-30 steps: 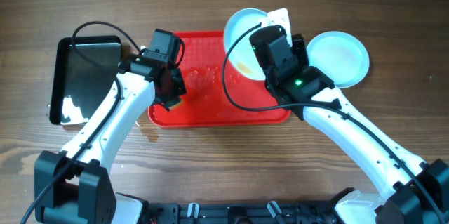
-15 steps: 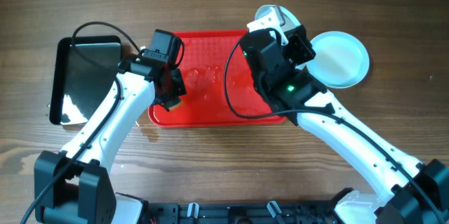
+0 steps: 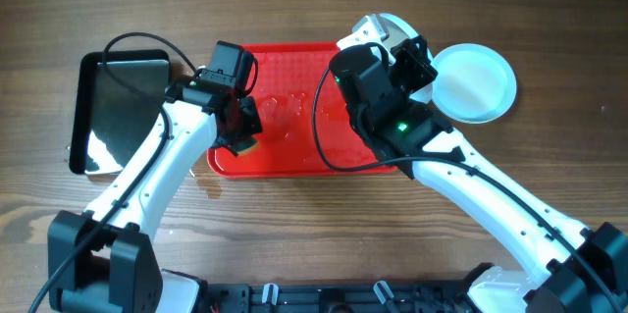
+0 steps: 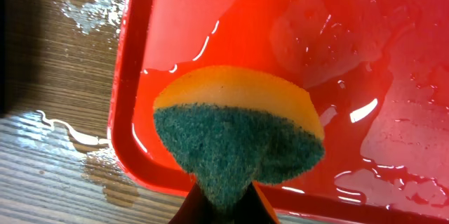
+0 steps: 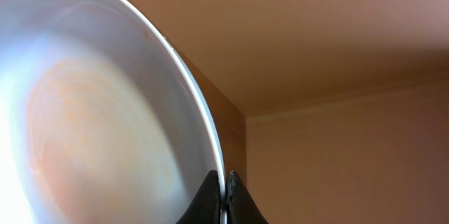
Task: Clean dirty plates on tray and stack at the side
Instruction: 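Lift the plate with the right gripper and carry it right, then stack the plate onto the clean plates at the right and release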
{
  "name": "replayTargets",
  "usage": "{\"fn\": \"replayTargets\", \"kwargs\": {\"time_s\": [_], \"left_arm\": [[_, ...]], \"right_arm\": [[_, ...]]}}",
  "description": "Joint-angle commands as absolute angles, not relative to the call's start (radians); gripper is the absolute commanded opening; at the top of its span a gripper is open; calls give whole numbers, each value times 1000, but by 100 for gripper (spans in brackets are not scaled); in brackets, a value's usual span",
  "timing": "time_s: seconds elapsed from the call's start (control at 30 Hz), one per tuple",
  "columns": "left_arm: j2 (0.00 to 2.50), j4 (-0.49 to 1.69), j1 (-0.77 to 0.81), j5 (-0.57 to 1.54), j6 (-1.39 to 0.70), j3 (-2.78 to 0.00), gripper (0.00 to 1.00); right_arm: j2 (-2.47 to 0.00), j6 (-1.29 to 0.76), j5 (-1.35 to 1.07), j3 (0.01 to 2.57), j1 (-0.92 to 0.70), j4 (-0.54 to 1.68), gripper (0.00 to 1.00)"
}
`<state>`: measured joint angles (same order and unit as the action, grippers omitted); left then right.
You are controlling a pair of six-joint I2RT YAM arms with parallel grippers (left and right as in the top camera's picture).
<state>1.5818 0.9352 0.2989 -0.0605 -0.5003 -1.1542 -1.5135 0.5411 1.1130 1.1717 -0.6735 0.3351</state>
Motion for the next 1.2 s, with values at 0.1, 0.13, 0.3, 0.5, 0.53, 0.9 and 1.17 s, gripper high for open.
{"fn": "replayTargets", "kwargs": {"time_s": [0.1,0.13,0.3,0.5,0.53,0.9,1.17], "left_arm": [[1586,931,292,-41,-511,-1162,4],[1586,931,292,-41,-511,-1162,4],[1586,931,292,-41,-510,-1162,4],[1586,929,292,-42,-510,-1162,4],[1586,928,292,-42,-510,-1162,4],[1586,929,292,-42,-509,-1162,4],[1586,929,293,-42,-509,-1162,4]], "right_arm": [[-1500,530,1154,1177,-678,329,4],[-1500,472,1157,1177,-678,338,4],[-1523,175,799,1176,-677,583,4],[-1527,143,1104,1178,-677,515,4],[-1525,142,901,1178,-677,554,4],[-1460,-152,607,1230,-567,599,4],[-1383,-351,-122,1255,-80,584,4]]}}
